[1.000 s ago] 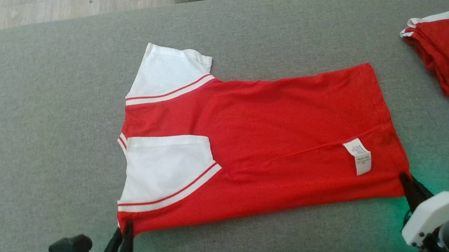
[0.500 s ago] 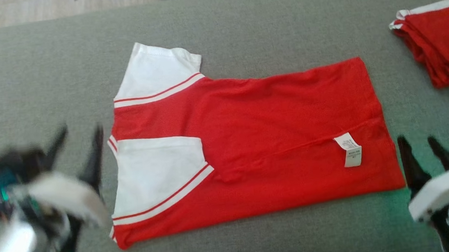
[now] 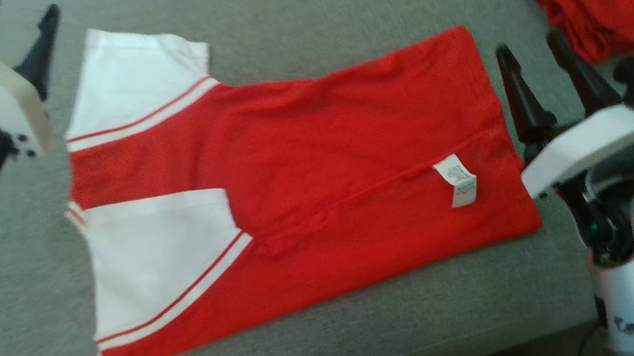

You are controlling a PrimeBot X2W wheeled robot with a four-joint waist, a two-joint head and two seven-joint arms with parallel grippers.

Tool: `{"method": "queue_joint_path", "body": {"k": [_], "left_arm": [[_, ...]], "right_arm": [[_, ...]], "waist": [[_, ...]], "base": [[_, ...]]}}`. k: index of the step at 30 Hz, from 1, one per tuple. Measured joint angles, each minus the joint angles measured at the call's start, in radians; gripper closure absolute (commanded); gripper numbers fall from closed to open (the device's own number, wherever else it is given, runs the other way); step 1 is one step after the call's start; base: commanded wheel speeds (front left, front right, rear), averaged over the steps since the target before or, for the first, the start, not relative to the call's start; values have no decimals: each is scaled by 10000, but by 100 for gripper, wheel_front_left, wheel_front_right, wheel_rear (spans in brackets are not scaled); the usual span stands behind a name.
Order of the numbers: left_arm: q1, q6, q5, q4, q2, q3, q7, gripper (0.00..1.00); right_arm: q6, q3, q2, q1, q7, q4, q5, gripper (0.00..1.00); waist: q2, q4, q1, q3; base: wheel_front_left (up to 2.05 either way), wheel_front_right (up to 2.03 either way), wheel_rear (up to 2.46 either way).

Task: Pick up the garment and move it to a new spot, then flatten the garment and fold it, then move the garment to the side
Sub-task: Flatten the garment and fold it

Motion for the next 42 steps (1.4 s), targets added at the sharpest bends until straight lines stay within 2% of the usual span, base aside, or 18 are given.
{"method": "queue_joint_path", "body": {"k": [4, 12, 18, 21, 22, 23, 24, 26, 29, 35, 42], "left_arm": [[-576, -215, 157, 986, 58, -73, 359, 0], [-1055, -295, 249, 2192, 238, -167, 1060, 0], [-1149, -314, 29, 2207, 424, -174, 1505, 0], [-1213, -468, -150, 2079, 460, -228, 1931, 0], [-1210, -491, -282, 1885, 493, -336, 2320, 33], [-1207, -535, -347, 1768, 504, -360, 2483, 54], [-1203, -577, -383, 1632, 523, -382, 2585, 64], [-1182, -575, -380, 1419, 527, -449, 2642, 97], [-1040, -556, -259, 1244, 527, -499, 2433, 100], [-1003, -470, 194, 1373, 374, -614, 1110, 100], [-784, -489, 276, 1361, -291, -623, -416, 100]], "right_arm": [[0, 353, -10, -584, -15, -138, 40, 0], [0, 593, -12, -787, -253, -234, 236, 0], [0, 623, -12, -800, -370, -157, 395, 0], [0, 612, -12, -801, -460, -119, 407, 0], [0, 579, -12, -802, -460, -115, 407, 0], [0, 556, -12, -802, -460, -115, 407, 0], [0, 543, -12, -803, -460, -115, 408, 0], [0, 543, -12, -834, -460, -107, 447, 0], [0, 546, -12, -995, -462, -44, 453, 0], [0, 474, -12, -1145, -464, 249, 435, 0], [0, 222, -33, -1206, 270, 880, -435, 0]], "waist": [[0, -467, 1, 707], [0, -1317, 0, 1843], [0, -1611, -3, 2106], [0, -1590, -3, 2084], [0, -1560, -3, 2058], [0, -1543, -3, 2054], [0, -1526, -3, 2055], [0, -1493, -3, 2064], [0, -1454, -3, 2054], [0, -1315, -2, 1812], [0, -760, -3, 1096]], "base": [[0, 0, 0], [0, 0, 0], [0, 0, 0], [0, 0, 0], [0, 0, 0], [0, 0, 0], [0, 0, 0], [0, 0, 0], [0, 0, 0], [0, 0, 0], [0, 0, 0]]}}
